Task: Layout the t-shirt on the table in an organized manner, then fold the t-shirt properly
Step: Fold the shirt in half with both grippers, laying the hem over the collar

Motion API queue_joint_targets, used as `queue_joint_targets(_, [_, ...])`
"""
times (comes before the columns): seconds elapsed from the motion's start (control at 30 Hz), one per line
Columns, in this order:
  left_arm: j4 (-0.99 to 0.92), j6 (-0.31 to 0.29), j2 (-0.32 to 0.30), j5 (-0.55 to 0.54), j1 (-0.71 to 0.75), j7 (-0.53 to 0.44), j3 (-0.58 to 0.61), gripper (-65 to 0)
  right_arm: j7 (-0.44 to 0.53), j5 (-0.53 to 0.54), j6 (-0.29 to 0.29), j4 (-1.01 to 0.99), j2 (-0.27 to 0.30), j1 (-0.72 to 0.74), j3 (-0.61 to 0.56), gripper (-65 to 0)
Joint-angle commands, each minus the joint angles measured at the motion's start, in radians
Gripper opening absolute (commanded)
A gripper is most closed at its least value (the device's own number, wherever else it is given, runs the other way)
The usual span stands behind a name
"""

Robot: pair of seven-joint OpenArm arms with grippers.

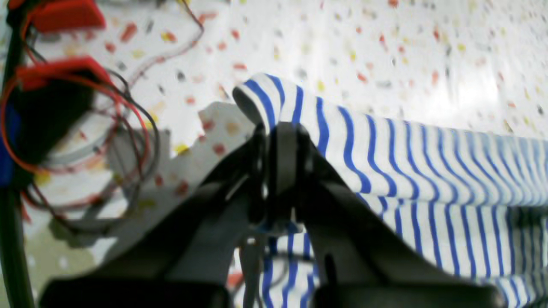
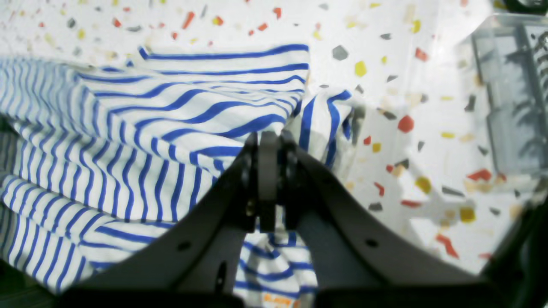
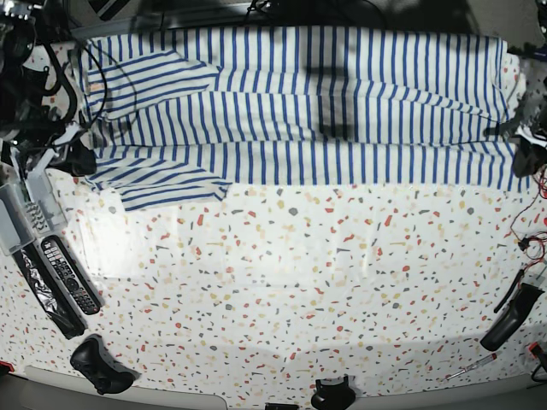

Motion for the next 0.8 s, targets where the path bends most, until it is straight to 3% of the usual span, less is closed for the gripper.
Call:
queue_joint_targets(0.0, [0.022,-0.007,-0.017,-0.013,0.007,-0.023,-0.010,-65.0,0.014,0.010,0.003,0.030,0.009,-0.006,0.035,-65.0])
queue_joint_targets(0.23, [0.027,-0.007,-0.017,-0.014,0.061,0.037,-0.010,-65.0,0.000,-0.001,0.037,0.048,-0.040,-0.072,0.146,-65.0])
queue_joint_targets(0.43, [0.027,-0.007,-0.017,-0.013,0.062,0.087,-0.010,-65.0,-0.005,-0.002,0.037,0.048,-0.042,-0.137,0.154,-65.0])
queue_joint_targets(0.77, [0.027,-0.007,-0.017,-0.012,0.084,0.080,-0.010,-65.0,-0.056,-0.050,0.037,0.047,-0.042,-0.186,0.153,-64.3])
